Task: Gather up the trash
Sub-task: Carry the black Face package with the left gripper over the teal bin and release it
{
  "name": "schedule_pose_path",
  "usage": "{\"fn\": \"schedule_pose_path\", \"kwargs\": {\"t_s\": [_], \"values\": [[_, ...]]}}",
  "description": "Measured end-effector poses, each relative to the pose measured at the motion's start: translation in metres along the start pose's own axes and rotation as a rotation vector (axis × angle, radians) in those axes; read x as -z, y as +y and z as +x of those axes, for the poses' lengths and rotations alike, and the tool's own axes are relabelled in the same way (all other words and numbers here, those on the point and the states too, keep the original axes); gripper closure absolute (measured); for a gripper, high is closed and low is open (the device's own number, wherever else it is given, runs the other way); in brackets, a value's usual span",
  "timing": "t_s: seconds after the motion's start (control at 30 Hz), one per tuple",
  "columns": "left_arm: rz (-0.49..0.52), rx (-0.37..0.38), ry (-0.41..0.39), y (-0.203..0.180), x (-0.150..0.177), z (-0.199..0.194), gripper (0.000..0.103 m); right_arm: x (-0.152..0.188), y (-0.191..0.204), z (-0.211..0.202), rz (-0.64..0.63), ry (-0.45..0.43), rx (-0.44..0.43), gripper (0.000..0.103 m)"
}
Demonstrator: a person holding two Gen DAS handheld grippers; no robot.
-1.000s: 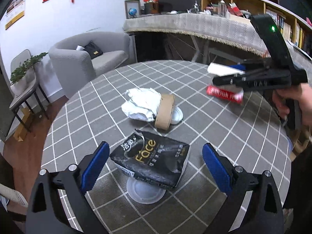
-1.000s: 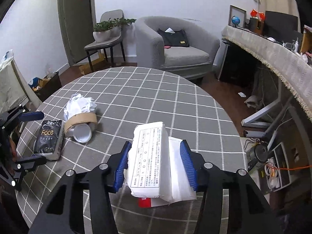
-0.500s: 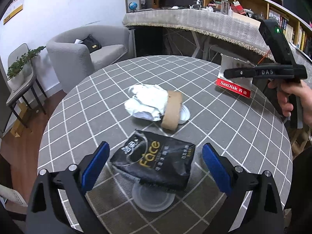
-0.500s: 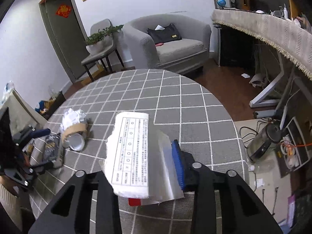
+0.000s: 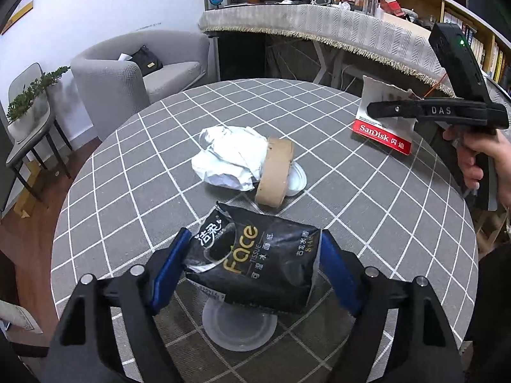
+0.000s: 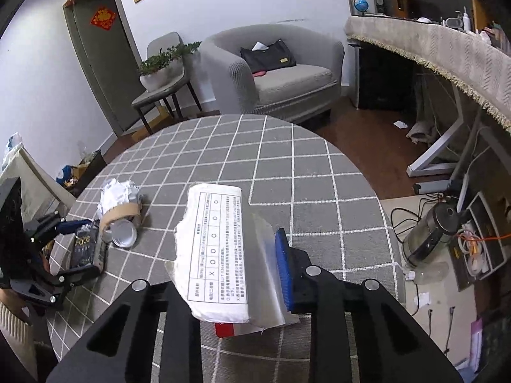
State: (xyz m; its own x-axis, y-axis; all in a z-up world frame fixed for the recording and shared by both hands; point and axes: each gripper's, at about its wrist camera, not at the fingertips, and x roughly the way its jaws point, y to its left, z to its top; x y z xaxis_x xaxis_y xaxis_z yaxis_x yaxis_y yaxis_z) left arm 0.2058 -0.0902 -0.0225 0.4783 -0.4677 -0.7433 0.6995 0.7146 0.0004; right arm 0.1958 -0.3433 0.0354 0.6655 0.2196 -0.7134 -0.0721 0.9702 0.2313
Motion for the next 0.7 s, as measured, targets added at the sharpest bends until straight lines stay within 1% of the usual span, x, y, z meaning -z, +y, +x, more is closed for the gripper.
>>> {"fn": "schedule_pose_path", "kwargs": {"t_s": [0.07,0.1,0.2,0.3,0.33,0.4,0.47,0.53,0.7], "values": [[-0.006,-0.009,-0.014,-0.002,0.002,-0.004,0.023,-0.002,0.002,-0.004,0.004,-0.013,-0.011,0.085],[-0.012,-0.014,-0.022,-0.002,0.002,-0.006,0.023,-0.002,0.003,-0.005,0.006,-0.020,-0.012,0.090],[-0.038,-0.032,-0.051,-0.002,0.004,-0.013,0.023,-0.004,0.009,-0.009,0.001,-0.030,-0.016,0.094],[-0.109,-0.039,-0.115,0.004,0.006,-0.027,0.023,0.000,0.012,-0.011,-0.015,-0.041,0.008,0.095],[-0.136,-0.041,-0.137,0.005,0.007,-0.033,0.023,0.001,0.013,-0.013,-0.013,-0.049,0.010,0.098],[-0.181,-0.033,-0.183,0.008,0.008,-0.046,0.023,0.004,0.016,-0.018,-0.009,-0.069,0.004,0.099],[-0.199,-0.048,-0.211,0.007,0.012,-0.058,0.023,0.006,0.021,-0.025,-0.008,-0.086,-0.004,0.099],[-0.206,-0.076,-0.222,0.006,0.017,-0.067,0.023,0.011,0.028,-0.031,-0.010,-0.098,-0.013,0.100],[-0.264,-0.132,-0.240,0.006,0.033,-0.086,0.024,0.021,0.046,-0.041,-0.011,-0.112,-0.038,0.101]]}}
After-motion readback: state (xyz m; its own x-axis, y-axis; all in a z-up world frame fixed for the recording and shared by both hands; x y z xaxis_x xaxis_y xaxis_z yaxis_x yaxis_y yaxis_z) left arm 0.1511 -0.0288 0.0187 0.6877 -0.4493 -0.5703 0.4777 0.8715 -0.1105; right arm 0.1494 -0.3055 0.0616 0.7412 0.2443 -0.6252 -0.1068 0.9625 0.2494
